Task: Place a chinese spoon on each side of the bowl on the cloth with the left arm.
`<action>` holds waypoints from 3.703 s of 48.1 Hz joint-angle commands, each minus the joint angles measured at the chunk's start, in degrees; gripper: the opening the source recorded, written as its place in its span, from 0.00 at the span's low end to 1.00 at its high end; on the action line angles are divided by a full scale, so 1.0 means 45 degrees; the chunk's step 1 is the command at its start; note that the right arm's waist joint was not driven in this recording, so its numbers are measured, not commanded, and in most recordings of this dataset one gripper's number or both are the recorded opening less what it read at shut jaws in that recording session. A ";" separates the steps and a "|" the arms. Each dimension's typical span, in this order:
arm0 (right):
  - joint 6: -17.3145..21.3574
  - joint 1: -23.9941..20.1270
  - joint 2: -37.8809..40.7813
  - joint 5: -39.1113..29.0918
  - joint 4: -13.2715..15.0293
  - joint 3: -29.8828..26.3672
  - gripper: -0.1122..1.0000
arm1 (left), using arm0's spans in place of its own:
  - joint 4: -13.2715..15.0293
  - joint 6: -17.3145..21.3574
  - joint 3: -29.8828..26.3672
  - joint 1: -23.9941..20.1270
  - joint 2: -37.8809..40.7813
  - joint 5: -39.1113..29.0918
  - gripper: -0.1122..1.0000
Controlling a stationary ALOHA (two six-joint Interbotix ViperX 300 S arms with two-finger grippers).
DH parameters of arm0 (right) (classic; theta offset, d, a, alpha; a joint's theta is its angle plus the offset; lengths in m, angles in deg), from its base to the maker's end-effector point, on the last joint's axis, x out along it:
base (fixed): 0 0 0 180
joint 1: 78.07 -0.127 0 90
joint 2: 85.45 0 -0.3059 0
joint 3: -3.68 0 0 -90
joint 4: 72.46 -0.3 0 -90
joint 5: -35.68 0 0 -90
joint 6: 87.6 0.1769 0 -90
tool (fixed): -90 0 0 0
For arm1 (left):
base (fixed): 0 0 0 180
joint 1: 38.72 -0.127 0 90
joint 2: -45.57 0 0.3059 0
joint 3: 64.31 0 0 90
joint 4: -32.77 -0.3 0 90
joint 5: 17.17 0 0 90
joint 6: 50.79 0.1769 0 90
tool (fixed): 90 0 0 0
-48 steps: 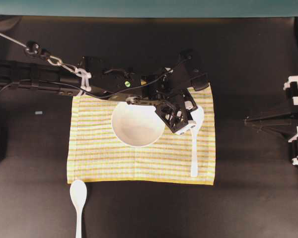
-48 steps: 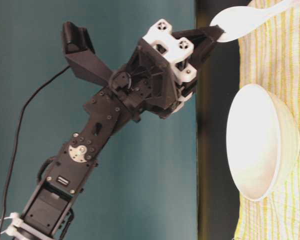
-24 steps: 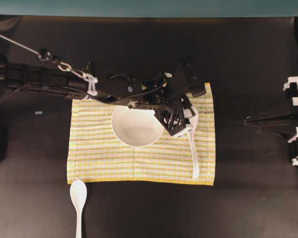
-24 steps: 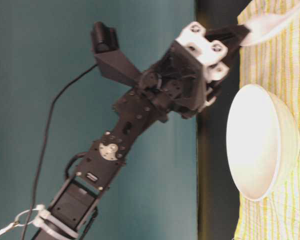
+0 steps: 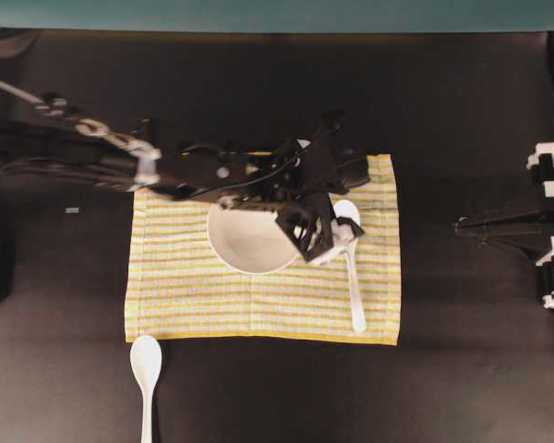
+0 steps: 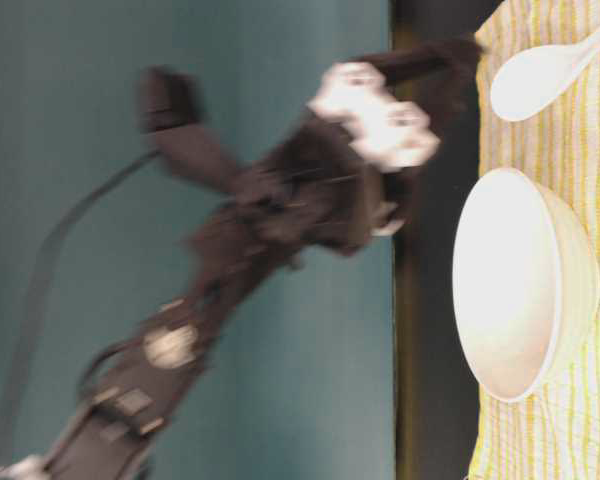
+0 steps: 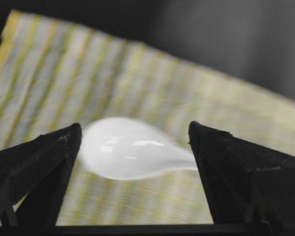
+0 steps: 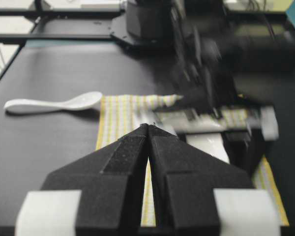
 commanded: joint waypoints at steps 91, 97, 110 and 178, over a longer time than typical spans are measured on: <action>0.0098 0.0000 -0.0020 -0.0020 -0.0293 0.0430 0.10 | -0.0039 -0.7090 1.0879 0.4844 -0.6875 0.0703 0.21; 0.0098 0.0000 -0.0020 0.0000 -0.0293 0.0469 0.10 | -0.0039 -0.6367 1.0547 0.4160 -0.8555 -0.1621 0.21; 0.0098 0.0000 0.0000 0.0000 -0.0293 0.0547 0.10 | -0.0039 -0.3145 0.9727 0.1387 -1.1934 -0.2656 0.19; 0.0098 0.0000 0.0000 0.0547 -0.0312 0.0996 0.10 | -0.0059 0.5371 0.8691 -0.2891 -0.5840 -0.0313 0.19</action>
